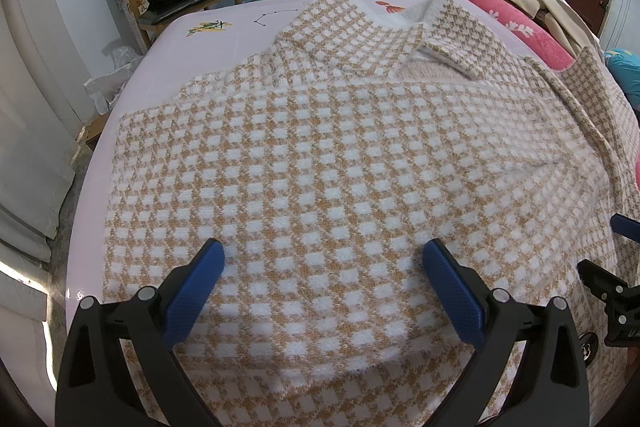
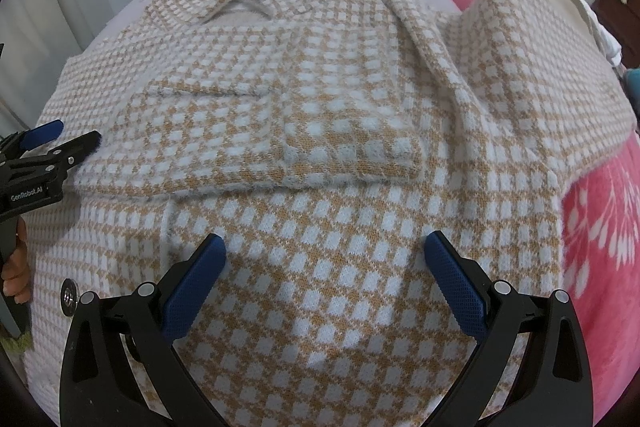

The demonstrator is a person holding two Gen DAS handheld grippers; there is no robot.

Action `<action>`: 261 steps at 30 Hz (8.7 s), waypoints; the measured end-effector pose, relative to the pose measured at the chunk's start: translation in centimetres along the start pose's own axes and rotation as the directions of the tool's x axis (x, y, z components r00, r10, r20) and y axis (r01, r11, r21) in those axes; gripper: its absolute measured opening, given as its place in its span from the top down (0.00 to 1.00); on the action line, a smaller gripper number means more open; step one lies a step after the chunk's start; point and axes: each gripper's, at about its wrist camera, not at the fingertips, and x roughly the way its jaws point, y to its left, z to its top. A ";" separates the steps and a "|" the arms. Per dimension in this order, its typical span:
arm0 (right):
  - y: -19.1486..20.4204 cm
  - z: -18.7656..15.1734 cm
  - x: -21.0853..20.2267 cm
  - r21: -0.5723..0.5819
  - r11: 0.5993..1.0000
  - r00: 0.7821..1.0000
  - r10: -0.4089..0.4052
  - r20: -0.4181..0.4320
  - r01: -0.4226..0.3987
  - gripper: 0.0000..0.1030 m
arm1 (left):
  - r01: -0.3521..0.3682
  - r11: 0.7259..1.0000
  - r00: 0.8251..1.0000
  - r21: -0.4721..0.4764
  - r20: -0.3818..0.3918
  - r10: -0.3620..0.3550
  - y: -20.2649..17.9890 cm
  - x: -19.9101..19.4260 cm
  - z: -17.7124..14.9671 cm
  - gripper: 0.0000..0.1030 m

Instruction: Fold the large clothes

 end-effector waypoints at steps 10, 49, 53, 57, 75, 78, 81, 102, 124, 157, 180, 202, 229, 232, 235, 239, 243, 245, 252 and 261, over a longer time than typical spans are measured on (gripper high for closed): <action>-6.1 1.1 -5.2 0.100 0.993 0.993 0.048 0.105 -0.058 0.08 | 0.002 1.000 1.000 0.000 0.006 -0.002 0.0 0.0 -0.1 0.05; -47.5 7.2 1.8 0.856 0.493 0.981 -0.026 0.190 -0.153 0.51 | -0.004 1.000 1.000 -0.001 -0.007 0.004 0.0 -0.1 -0.1 0.05; -48.2 7.5 2.6 0.868 0.474 0.981 -0.038 0.192 -0.152 0.59 | -0.004 1.000 1.000 0.000 -0.003 0.004 -0.1 0.0 0.1 0.05; -47.9 7.8 2.4 0.861 0.493 0.981 -0.065 0.181 -0.127 0.77 | -0.004 1.000 1.000 0.000 -0.002 0.004 0.0 -0.2 -0.2 0.05; -33.9 13.8 -16.4 0.521 0.852 0.873 -0.288 0.394 0.046 0.88 | -0.006 1.000 1.000 0.010 -0.006 0.006 0.1 -0.2 -0.2 0.04; -30.9 14.8 -18.8 0.462 0.885 0.856 -0.278 0.435 0.053 0.88 | 0.005 1.000 1.000 0.011 -0.009 -0.005 0.3 -0.2 0.2 0.05; -27.2 15.6 -21.2 0.393 0.918 0.838 -0.260 0.480 0.059 0.88 | 0.016 1.000 1.000 0.008 0.011 -0.016 0.7 -1.1 0.1 0.05; 9.9 12.3 -15.9 -0.335 0.860 0.808 0.489 0.330 -0.384 0.24 | 0.220 0.973 0.961 -0.069 0.188 -0.204 9.0 -14.5 -10.1 0.10; -16.4 10.1 -0.4 0.437 0.852 0.957 0.250 0.147 -0.290 0.49 | 0.308 0.926 0.950 -0.218 0.131 -0.284 11.0 -4.1 1.5 0.99; -13.7 14.1 4.7 0.290 0.931 0.973 0.195 0.122 -0.223 0.65 | 0.272 0.934 0.942 -0.230 0.262 -0.210 13.9 -7.0 3.7 0.94; -11.9 13.4 -0.6 0.131 0.987 0.962 0.054 0.269 -0.092 0.39 | 0.120 0.946 0.961 -0.302 0.273 -0.035 16.1 -6.5 0.1 0.71; -9.2 16.6 8.2 0.049 0.998 0.993 0.033 0.112 -0.039 0.91 | 0.140 0.985 0.983 -0.104 0.135 -0.126 10.0 -3.4 -0.9 0.69; 11.0 9.6 5.2 -0.304 0.925 0.964 0.258 0.063 -0.228 0.59 | 0.143 0.988 0.988 -0.051 0.066 -0.139 8.6 -3.2 -1.4 0.66; 11.4 8.8 3.5 -0.308 0.932 0.975 0.217 0.051 -0.191 0.59 | 0.142 0.990 0.986 -0.023 0.086 -0.139 8.5 -4.1 -1.5 0.66; 10.1 7.7 0.7 -0.276 0.943 0.972 0.217 0.088 -0.185 0.54 | 0.154 0.988 0.981 -0.011 0.120 -0.151 8.8 -6.0 -2.2 0.62; 5.0 5.9 -0.3 -0.129 0.987 0.984 0.110 0.143 -0.092 0.45 | 0.151 0.989 0.981 0.002 0.126 -0.150 8.9 -7.2 -4.2 0.47; 2.3 4.9 1.3 -0.038 0.990 0.987 0.142 0.078 -0.139 0.43 | 0.081 0.996 0.991 0.032 0.101 -0.083 8.1 -7.0 -5.2 0.47; 2.6 4.8 -0.8 -0.036 0.992 0.988 0.127 0.089 -0.124 0.41 | 0.079 0.997 0.992 0.019 0.093 -0.081 7.7 -7.7 -5.0 0.46; 3.3 0.8 -6.3 -0.045 0.982 0.971 0.187 0.151 -0.182 0.27 | 0.114 0.993 0.984 -0.038 0.145 -0.107 7.7 -13.3 -7.8 0.30; 3.8 -7.1 -8.8 -0.015 0.983 0.977 0.183 0.107 -0.183 0.16 | 0.088 0.995 0.996 -0.040 0.026 -0.087 5.2 -15.5 -13.7 0.21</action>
